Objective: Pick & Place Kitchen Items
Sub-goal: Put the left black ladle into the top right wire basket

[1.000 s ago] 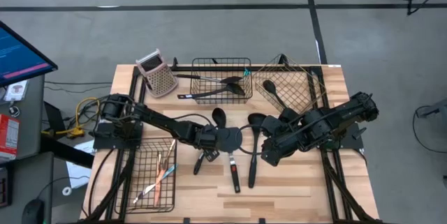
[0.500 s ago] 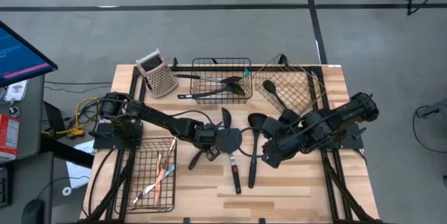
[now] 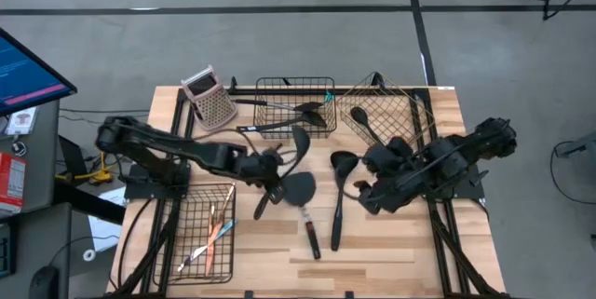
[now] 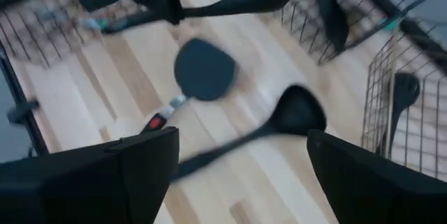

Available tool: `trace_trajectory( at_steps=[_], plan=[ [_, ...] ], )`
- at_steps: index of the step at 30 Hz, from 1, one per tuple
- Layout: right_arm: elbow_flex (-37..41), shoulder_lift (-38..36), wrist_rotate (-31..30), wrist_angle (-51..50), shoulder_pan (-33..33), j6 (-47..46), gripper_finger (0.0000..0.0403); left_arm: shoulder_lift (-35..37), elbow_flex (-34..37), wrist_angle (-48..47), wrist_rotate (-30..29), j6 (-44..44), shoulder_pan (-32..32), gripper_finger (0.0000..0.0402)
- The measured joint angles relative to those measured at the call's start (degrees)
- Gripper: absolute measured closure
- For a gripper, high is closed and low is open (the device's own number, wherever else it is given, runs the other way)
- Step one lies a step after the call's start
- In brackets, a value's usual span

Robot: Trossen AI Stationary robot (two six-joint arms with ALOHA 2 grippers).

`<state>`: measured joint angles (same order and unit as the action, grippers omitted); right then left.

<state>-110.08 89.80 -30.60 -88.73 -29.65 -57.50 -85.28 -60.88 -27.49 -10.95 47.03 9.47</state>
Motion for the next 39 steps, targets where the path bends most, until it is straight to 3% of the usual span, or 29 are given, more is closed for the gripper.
trace_trajectory(
  at_steps=[5, 14, 21, 29, 34, 39],
  plan=[
    [0.0, -2.3, -5.3, 7.3, 0.0, 4.3, 0.0092, 8.2, 0.0, 3.8, -5.6, -3.7, 0.0, 0.0394],
    [0.0, -2.3, -5.1, 27.4, 5.5, 21.0, 0.0092, 19.6, -0.1, 29.1, -13.3, -18.5, 0.5, 0.0394],
    [0.0, 0.9, 1.8, 40.9, 11.7, 32.0, 0.0092, 22.4, -0.2, 42.3, -14.9, -26.4, -0.3, 0.0394],
    [0.0, 4.9, 11.8, 52.6, 18.4, 39.3, 0.0092, 22.2, -0.1, 45.6, -11.2, -27.4, -0.3, 0.0394],
    [0.1, 6.8, 19.0, 57.9, 21.2, 39.7, 0.0092, 22.2, -0.1, 45.8, -11.3, -28.4, -0.3, 0.0394],
    [0.0, 8.5, 22.2, 60.6, 22.9, 39.6, 0.0092, 22.2, -0.1, 46.7, -11.3, -28.8, -0.3, 0.0394]
  ],
)
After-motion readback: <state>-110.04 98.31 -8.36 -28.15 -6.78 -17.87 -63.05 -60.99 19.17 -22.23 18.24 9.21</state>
